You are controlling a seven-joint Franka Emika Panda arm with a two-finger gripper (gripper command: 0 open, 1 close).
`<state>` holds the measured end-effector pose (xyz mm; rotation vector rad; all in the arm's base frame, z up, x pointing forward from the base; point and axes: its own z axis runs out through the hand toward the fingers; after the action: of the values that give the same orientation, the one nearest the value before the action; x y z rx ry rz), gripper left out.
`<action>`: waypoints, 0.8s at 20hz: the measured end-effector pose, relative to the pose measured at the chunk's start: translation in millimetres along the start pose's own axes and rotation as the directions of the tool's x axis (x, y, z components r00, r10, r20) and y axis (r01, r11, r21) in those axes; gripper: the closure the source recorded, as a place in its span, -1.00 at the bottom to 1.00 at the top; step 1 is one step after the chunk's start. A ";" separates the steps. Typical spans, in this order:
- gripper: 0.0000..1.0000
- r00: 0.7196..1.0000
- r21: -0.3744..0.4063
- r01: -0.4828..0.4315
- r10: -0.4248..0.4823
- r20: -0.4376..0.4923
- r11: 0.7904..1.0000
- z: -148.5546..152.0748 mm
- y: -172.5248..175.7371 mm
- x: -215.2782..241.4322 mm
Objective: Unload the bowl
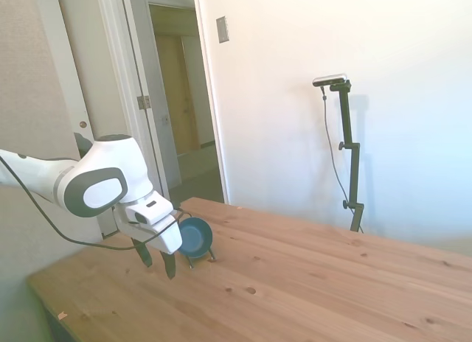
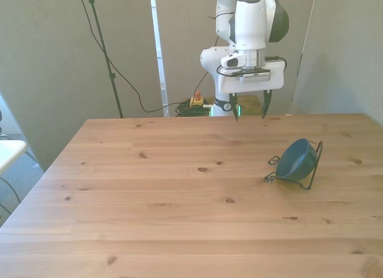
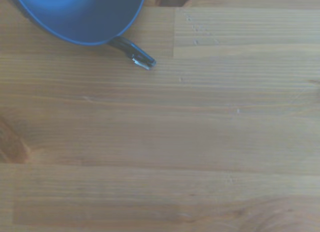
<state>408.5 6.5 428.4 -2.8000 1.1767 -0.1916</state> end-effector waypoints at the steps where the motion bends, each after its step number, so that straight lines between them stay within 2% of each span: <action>1: -1.00 1.000 -0.001 0.000 0.000 0.000 1.000 0.2 -0.1 0.1; 8: -1.00 0.999 -0.006 0.033 -0.033 -0.010 0.999 -1.6 -4.7 -0.8; 16: -1.00 0.988 0.085 0.135 -0.127 -0.093 0.987 0.1 -32.5 11.5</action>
<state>439.5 20.9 433.7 -2.8154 0.9738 -0.3712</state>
